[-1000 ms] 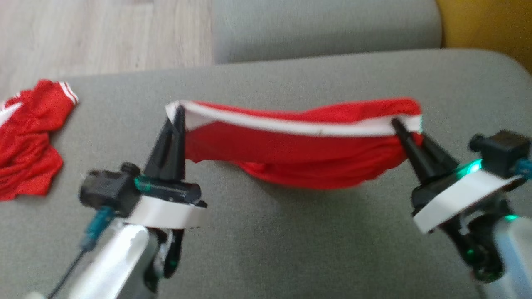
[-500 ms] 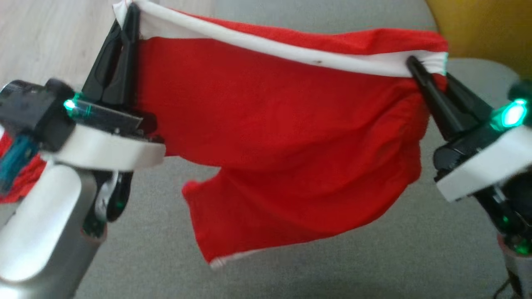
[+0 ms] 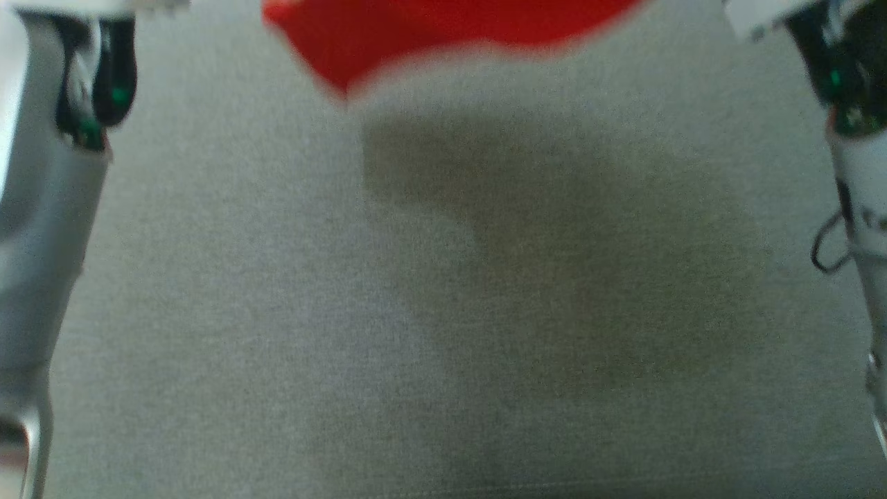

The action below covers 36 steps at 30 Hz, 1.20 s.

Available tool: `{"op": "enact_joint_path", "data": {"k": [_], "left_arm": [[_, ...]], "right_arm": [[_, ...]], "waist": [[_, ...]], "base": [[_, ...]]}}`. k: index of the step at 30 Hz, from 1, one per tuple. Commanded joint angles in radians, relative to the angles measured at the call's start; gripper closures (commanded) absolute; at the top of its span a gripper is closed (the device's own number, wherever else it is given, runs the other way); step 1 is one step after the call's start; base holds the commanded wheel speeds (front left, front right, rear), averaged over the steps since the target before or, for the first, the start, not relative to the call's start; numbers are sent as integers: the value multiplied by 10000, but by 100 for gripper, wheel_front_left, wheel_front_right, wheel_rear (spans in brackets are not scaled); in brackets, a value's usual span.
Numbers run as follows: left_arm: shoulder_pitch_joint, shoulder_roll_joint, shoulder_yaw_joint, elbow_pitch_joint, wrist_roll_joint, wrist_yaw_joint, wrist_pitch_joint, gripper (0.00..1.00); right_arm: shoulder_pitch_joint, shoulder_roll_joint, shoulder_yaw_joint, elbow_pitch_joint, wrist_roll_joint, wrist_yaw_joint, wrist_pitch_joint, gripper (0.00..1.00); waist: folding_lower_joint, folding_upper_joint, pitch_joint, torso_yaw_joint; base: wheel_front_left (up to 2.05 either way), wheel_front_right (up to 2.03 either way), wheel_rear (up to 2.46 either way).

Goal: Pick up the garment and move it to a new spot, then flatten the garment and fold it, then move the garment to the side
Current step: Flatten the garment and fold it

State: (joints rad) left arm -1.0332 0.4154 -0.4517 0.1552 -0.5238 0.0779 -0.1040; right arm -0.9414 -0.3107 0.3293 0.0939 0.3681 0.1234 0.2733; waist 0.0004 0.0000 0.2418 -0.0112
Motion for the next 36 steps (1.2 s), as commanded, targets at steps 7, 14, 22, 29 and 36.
{"op": "enact_joint_path", "data": {"k": [7,14,22,29,36], "left_arm": [[-409,-375,453,841,-116,-173,-1088,100],[1933,-948,449,854,-421,-313,-1532,100],[5531,-1246,1379,-1452,561,-206,-1574,100],[8352,-1356,1660,-2924,1316,-78,-1576,100],[11071,-1023,1568,-4581,1534,389,-1423,100]], "right_arm": [[-734,702,437,2061,-814,73,-2175,100],[918,718,964,3414,-864,73,-3398,100],[3613,745,939,2718,-907,73,-4260,100],[6632,857,309,1066,-1057,73,-3966,100],[9959,1121,-322,-1379,-1289,73,-2953,100]], "waist": [[-4,0,1668,297],[-4,0,1774,473],[-4,0,931,483],[-4,0,-487,504],[-4,0,-1800,213]], "base": [[0,0,0],[0,0,0],[0,0,0],[0,0,0],[0,0,0]]}}
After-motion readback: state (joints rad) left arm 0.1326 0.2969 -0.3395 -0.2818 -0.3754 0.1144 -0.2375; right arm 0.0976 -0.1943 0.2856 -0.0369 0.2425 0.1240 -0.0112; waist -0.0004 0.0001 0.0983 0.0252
